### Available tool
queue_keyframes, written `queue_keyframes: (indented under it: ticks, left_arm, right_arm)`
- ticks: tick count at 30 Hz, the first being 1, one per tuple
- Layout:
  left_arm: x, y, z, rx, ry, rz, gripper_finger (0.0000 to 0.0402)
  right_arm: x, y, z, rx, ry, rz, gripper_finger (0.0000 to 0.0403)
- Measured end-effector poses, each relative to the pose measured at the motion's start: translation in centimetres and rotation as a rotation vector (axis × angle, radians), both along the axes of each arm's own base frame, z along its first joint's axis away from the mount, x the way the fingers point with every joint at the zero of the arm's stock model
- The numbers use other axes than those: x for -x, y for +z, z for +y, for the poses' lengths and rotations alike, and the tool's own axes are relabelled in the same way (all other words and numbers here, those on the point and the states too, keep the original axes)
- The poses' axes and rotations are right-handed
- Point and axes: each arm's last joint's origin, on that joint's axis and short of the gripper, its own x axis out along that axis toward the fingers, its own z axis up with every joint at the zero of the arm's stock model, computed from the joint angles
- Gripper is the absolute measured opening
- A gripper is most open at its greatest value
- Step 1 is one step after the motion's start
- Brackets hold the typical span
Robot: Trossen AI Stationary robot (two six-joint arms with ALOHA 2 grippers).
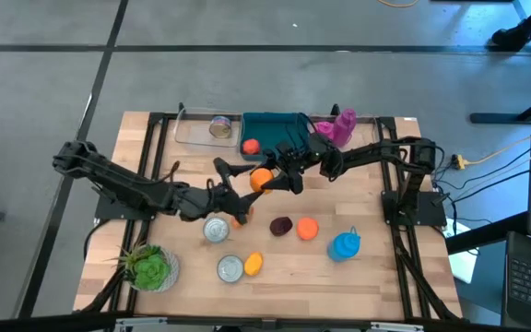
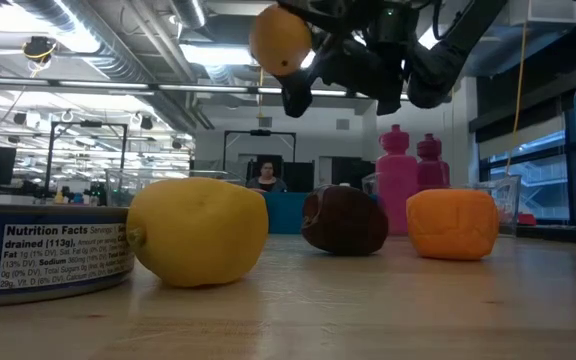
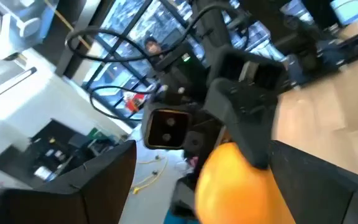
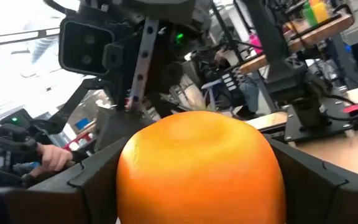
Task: Pick & Place Food Item
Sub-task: Put the left orange into the blue bin
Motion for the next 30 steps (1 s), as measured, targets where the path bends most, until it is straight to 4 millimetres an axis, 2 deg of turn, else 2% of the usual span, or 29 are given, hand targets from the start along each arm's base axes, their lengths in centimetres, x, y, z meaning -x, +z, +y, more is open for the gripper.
queue_keyframes:
  ticks: [7, 14, 22, 27, 30]
  left_arm:
    - [2.8, 1.2, -1.7, 0.075, 0.097, -0.051, 0.0349]
    - [5.7, 1.7, -2.1, 0.231, 0.102, -0.101, 0.0349]
    - [7.7, 0.4, -1.4, 0.388, 0.135, -0.076, 0.0349]
    - [8.3, -1.0, -1.1, 0.451, 0.191, -0.046, 0.0349]
    - [8.4, -2.2, -1.0, 0.479, 0.236, -0.047, 0.0349]
  right_arm:
    - [0.3, 0.3, -0.9, 0.001, -0.001, 0.008, 0.0321]
    - [1.7, 2.7, -2.1, 0.070, -0.031, -0.009, 0.0321]
    - [3.8, 4.3, -4.0, 0.214, -0.262, 0.095, 0.0321]
    - [5.0, 4.7, -5.5, 0.291, -0.441, 0.186, 0.0321]
    - [5.0, 5.1, -6.5, 0.355, -0.526, 0.295, 0.0320]
